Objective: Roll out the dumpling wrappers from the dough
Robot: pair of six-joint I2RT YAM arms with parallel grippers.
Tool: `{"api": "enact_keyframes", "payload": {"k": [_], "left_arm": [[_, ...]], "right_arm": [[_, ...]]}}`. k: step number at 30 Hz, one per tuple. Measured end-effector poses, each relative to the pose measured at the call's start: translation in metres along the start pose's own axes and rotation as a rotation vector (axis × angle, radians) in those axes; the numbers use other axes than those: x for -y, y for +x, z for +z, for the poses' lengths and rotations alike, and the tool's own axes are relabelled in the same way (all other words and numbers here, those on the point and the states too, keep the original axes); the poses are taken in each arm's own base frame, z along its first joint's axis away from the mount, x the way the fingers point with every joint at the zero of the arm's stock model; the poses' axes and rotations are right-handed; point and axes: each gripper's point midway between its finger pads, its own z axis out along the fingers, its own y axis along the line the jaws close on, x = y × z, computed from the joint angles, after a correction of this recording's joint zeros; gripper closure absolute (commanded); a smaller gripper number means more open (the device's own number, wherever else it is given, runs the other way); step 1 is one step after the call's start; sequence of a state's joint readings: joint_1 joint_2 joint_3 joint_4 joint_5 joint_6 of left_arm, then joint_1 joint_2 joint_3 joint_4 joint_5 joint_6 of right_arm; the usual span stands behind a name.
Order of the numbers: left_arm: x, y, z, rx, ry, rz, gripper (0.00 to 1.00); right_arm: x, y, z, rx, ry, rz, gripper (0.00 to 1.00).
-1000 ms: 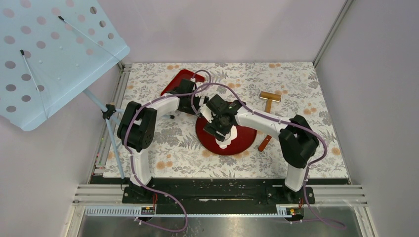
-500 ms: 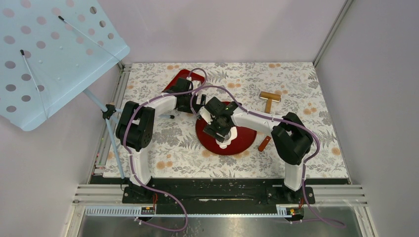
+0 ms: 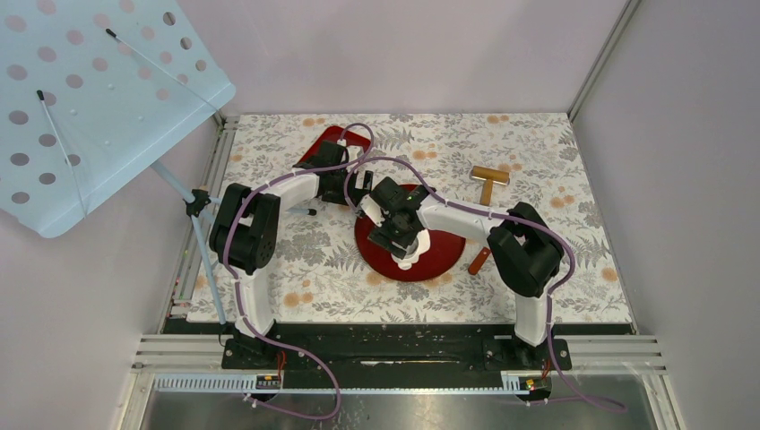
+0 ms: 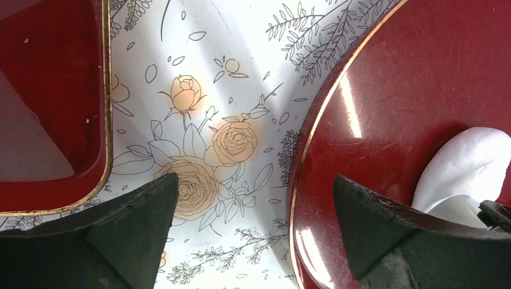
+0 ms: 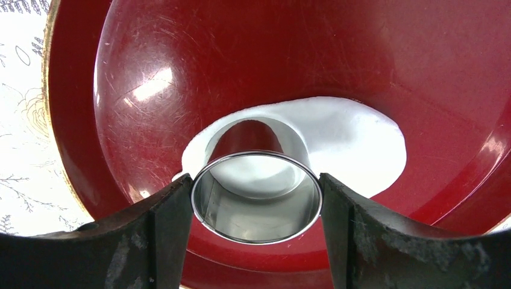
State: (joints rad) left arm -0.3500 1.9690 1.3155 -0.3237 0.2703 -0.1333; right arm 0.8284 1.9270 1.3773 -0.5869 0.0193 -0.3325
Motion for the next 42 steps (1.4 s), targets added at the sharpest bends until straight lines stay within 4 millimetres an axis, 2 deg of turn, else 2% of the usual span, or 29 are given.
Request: {"api": "enact_keyframes", "payload": {"k": [6,15,23,25,26,30,37,42], "left_arm": [[0.000,0.000,0.000,0.001,0.003,0.000,0.01],[0.000,0.000,0.000,0.002,0.005,-0.006,0.01],[0.000,0.000,-0.001,0.003,0.006,-0.009,0.01],[0.000,0.000,-0.001,0.003,0.006,-0.009,0.01],[0.000,0.000,-0.001,0.003,0.006,-0.009,0.01],[0.000,0.000,-0.001,0.003,0.006,-0.009,0.01],[0.000,0.000,-0.001,0.004,0.009,-0.010,0.01],[0.000,0.000,-0.001,0.004,0.009,-0.010,0.01]], "right_arm": [[0.000,0.000,0.001,-0.006,-0.003,-0.001,0.54],[0.000,-0.001,0.003,-0.027,-0.010,-0.005,0.46],[0.001,-0.001,0.002,-0.031,-0.010,-0.002,0.14],[0.002,0.000,0.001,-0.035,-0.010,-0.007,0.02],[0.002,0.001,0.001,-0.041,-0.011,-0.010,0.01],[0.003,0.003,-0.004,-0.049,-0.013,-0.024,0.01],[0.011,-0.015,-0.035,0.037,0.012,-0.067,0.00],[0.014,-0.017,-0.046,0.078,0.026,-0.130,0.01]]}}
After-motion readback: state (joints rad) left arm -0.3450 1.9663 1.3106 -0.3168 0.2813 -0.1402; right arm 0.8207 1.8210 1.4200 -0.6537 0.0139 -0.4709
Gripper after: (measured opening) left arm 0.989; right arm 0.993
